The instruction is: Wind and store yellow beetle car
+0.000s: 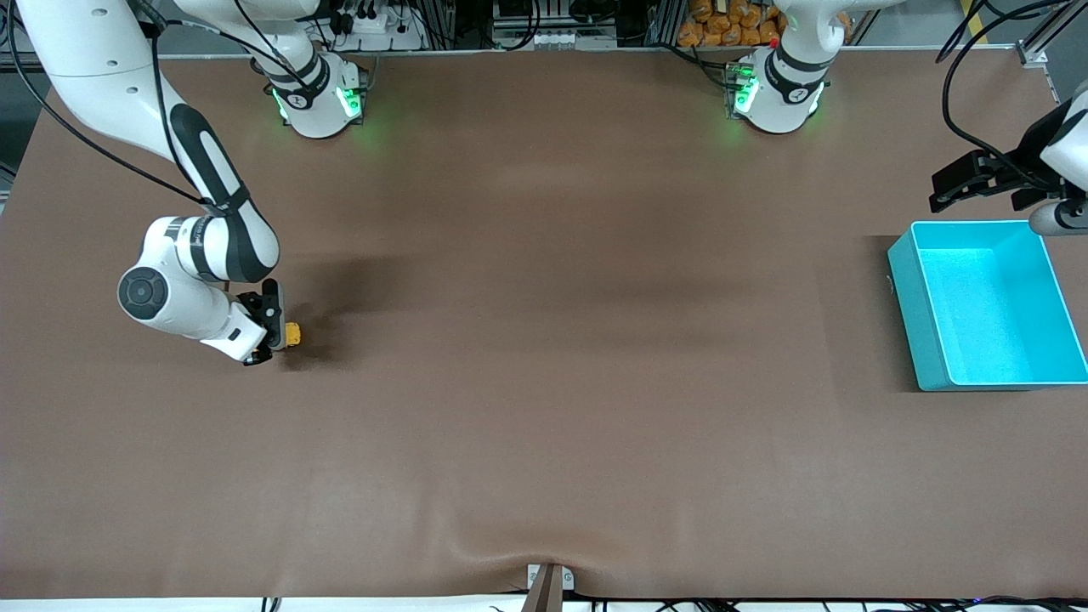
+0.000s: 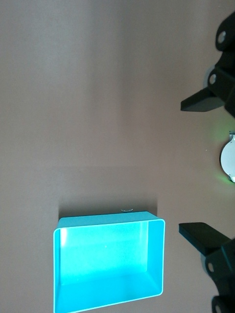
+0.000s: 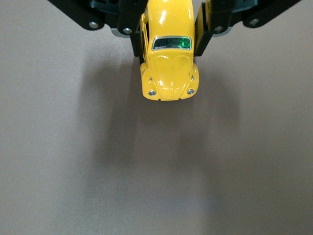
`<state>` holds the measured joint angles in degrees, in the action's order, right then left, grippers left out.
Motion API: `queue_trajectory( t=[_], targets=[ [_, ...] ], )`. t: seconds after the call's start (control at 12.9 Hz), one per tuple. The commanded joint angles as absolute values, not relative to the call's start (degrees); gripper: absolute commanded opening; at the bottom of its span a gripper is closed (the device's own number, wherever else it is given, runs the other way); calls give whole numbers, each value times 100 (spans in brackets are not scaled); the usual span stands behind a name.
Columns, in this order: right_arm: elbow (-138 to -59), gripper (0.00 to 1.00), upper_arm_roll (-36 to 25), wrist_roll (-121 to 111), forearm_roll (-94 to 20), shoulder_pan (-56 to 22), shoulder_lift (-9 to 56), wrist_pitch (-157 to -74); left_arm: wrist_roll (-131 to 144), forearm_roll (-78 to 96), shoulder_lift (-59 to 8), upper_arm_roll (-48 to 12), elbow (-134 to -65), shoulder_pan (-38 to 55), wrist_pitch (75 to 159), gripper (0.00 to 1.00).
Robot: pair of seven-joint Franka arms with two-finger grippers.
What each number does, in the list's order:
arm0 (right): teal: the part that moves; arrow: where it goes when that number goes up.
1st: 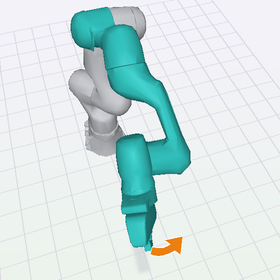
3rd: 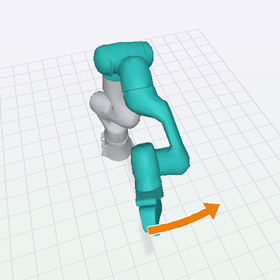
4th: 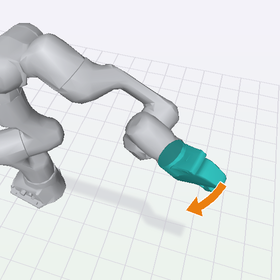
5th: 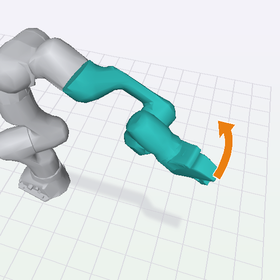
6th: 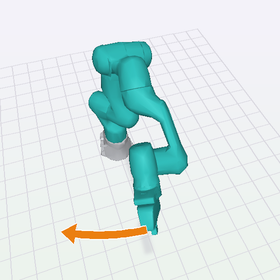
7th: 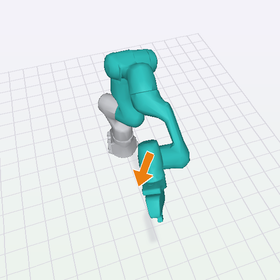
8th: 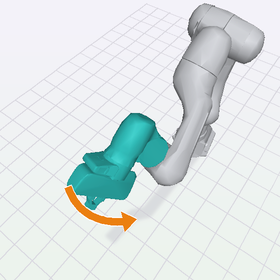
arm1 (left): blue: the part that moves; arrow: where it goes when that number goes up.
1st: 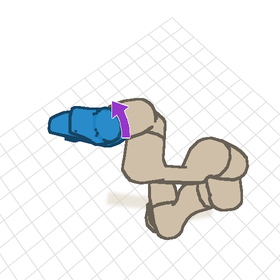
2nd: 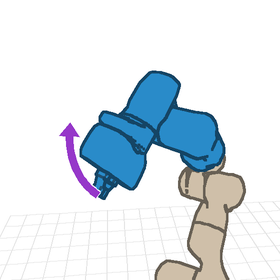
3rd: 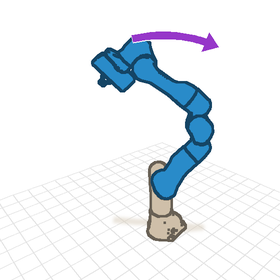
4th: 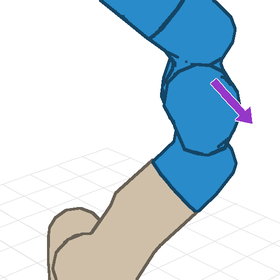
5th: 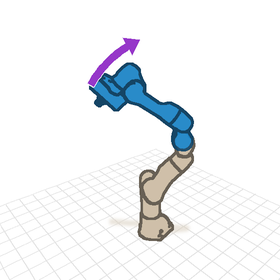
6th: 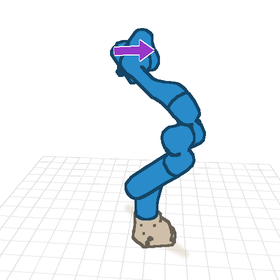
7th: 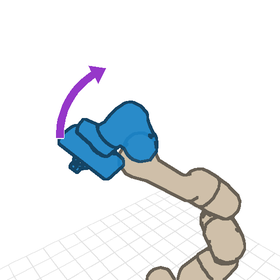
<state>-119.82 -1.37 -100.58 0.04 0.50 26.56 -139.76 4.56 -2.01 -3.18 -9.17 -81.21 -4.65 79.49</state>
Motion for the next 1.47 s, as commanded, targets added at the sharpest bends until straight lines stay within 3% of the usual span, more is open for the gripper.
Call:
queue_trajectory(
  t=[0.0,1.4],
  targets=[
    [-12138,23,-114,-10020,97,105,2496,-13922,475,-281,-281,-932,-8104,-475,7998,100],
    [-12164,20,-97,-9607,-79,220,2549,-13711,185,-272,-272,-940,-8112,-492,7998,100]
  ],
)
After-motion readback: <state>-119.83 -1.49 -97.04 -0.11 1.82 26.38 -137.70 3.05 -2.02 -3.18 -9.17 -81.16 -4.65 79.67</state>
